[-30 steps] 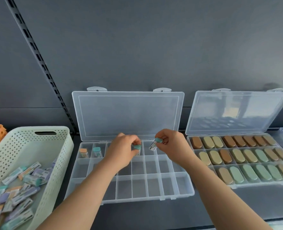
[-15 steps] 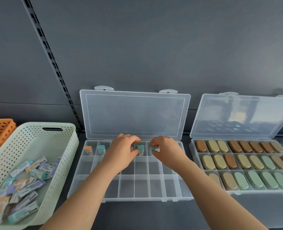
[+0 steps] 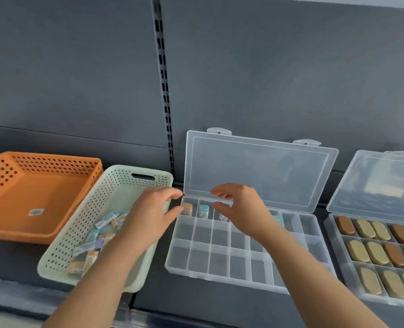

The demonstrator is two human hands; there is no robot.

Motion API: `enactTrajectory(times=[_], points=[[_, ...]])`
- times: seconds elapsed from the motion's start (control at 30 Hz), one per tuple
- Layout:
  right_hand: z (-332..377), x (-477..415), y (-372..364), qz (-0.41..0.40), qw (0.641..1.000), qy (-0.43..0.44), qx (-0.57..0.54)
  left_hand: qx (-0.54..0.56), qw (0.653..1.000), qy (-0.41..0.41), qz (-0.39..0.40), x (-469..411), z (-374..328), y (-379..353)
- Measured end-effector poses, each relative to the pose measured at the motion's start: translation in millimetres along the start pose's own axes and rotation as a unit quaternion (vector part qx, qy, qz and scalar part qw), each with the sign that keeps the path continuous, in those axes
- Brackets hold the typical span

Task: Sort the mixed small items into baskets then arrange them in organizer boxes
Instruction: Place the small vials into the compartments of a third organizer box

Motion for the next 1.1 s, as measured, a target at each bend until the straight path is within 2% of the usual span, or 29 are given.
enactTrajectory(times=[0.1, 0.2, 0.33, 0.53, 0.77, 0.93, 1.03, 1.1], points=[[32, -18, -30, 0.036, 0.999, 0.013, -0.031, -0.023, 0.998, 0.042, 0.044, 5, 50, 27], [57, -33, -54, 0.063, 0.997, 0.024, -0.032, -0.049, 0.987, 0.074, 0.138, 4, 89, 29], [78, -53, -77, 0.095, 0.995, 0.037, 0.002, -0.055, 0.972, 0.044, 0.225, 4, 111, 15], [94, -85, -105, 0.191, 0.975, 0.046, 0.103, -0.009, 0.98, 0.019, 0.199, 6, 129, 25], [97, -114, -143, 0.348, 0.901, 0.056, 0.253, 0.08, 0.983, 0.045, 0.162, 19, 147, 51], [95, -125, -149, 0.401, 0.874, 0.045, 0.271, 0.232, 0.957, 0.116, 0.132, 24, 152, 64], [90, -126, -151, 0.41, 0.872, 0.048, 0.262, 0.27, 0.948, 0.138, 0.099, 27, 152, 69], [90, -125, -149, 0.385, 0.894, 0.051, 0.224, 0.286, 0.942, 0.156, 0.078, 28, 153, 70]])
Point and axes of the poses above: each hand's wrist, its own x-axis away from the middle knuckle, its own y-axis out of the back of the hand, z = x × y, the point moved 3 cm from there along -x, towards the middle knuckle, and after that the axes turned 2 degrees about y, right-handed, at the moved point
